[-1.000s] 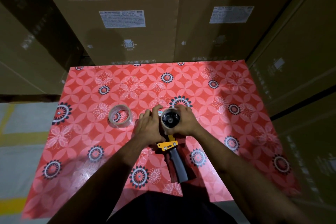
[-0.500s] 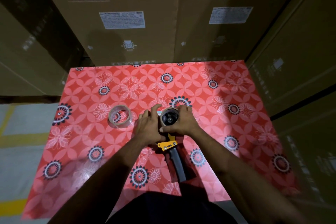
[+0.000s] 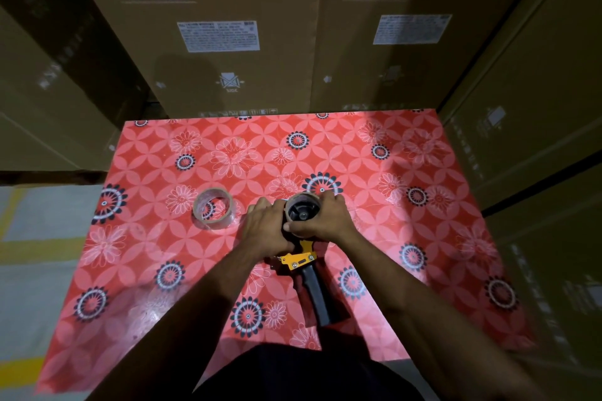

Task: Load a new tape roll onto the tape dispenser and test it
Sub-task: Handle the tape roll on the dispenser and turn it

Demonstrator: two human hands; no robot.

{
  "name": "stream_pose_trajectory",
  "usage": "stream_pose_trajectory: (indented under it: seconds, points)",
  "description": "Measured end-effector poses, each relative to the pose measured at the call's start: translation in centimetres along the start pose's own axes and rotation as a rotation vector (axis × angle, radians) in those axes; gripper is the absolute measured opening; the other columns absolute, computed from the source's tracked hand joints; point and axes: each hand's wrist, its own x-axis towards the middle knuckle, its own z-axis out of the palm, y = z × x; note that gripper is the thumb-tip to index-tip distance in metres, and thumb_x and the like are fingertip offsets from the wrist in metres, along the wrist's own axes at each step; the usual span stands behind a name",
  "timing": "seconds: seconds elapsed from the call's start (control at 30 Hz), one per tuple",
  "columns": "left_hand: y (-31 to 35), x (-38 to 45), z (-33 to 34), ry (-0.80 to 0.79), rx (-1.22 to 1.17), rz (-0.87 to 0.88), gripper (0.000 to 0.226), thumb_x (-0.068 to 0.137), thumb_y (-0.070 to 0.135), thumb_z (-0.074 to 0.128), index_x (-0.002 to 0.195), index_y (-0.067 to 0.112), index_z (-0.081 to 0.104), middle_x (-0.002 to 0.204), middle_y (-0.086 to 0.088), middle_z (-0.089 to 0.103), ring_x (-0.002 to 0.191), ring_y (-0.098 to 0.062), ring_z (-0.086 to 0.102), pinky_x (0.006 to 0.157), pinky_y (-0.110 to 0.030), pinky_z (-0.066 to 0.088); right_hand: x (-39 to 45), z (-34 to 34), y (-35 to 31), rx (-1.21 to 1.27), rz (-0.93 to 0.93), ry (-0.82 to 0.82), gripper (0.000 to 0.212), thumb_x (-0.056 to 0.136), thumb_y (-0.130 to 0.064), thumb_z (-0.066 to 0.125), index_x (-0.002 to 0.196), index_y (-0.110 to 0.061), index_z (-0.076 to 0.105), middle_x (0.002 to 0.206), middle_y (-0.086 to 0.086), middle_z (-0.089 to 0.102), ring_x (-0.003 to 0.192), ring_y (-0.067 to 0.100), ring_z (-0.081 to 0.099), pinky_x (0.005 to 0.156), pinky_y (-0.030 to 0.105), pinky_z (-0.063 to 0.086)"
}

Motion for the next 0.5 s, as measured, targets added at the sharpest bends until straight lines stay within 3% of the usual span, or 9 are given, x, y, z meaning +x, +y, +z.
stream_pose_trajectory:
  seconds: [0.1,0.17,0.23,0.3,0.4,0.5]
  points:
    - [0.0,0.2,0.1,-0.007,0.031,0.013,0.082,0.036,0.067,0.074,0.107,0.038,0.048,0.092,0.004,0.042,0.092,-0.021,0.042,0.08,-0.039,0.047,0.1,-0.4,-0.1,-0.021,-0.015,0.012,0.095,0.037,-0.068,0.079,0.11,-0.013,0.054,0.11,0.006,0.056,0.095,0.022,0.06,0.06,0.022,0.044]
    - [-0.2,0.4,0.2,-0.011,0.062,0.01,0.083,0.033,0.069,0.073,0.105,0.037,0.048,0.092,0.004,0.042,0.092,-0.021,0.043,0.08,-0.04,0.047,-0.1,-1.0,-0.1,-0.028,-0.078,0.015,0.075,0.044,-0.051,0.088,0.103,-0.016,0.056,0.101,0.0,0.055,0.092,0.021,0.057,0.057,0.019,0.037]
    - [-0.4,0.7,0.4,-0.009,0.078,-0.01,0.089,0.033,0.069,0.074,0.109,0.033,0.047,0.095,0.003,0.043,0.094,-0.021,0.043,0.082,-0.041,0.047,0.0,-1.7,0.1,0.007,-0.121,-0.021,0.063,0.055,-0.029,0.094,0.108,-0.015,0.064,0.094,-0.008,0.054,0.091,0.017,0.054,0.064,0.019,0.039]
    - [-0.5,0.8,0.6,-0.003,0.101,-0.017,0.092,0.033,0.07,0.074,0.111,0.029,0.047,0.096,0.002,0.044,0.095,-0.021,0.043,0.082,-0.041,0.047,-0.1,-1.7,0.1,0.001,-0.157,-0.047,0.074,0.053,-0.035,0.091,0.12,-0.015,0.066,0.103,-0.005,0.059,0.098,0.017,0.056,0.076,0.021,0.041]
    - [-0.1,0.9,0.6,-0.021,0.105,-0.006,0.091,0.035,0.064,0.075,0.114,0.029,0.046,0.097,0.0,0.043,0.095,-0.022,0.043,0.083,-0.041,0.047,-0.3,-0.4,-0.3,-0.046,-0.104,-0.04,0.111,0.034,-0.068,0.072,0.131,-0.018,0.054,0.123,0.004,0.053,0.107,0.016,0.046,0.082,0.022,0.038]
    - [0.0,0.7,0.5,-0.009,0.095,0.007,0.088,0.039,0.058,0.076,0.116,0.029,0.045,0.098,0.0,0.042,0.095,-0.022,0.042,0.083,-0.041,0.047,-0.4,0.0,-0.4,-0.002,-0.051,0.015,0.107,0.036,-0.069,0.077,0.123,-0.012,0.049,0.116,0.004,0.049,0.099,0.016,0.046,0.071,0.02,0.039]
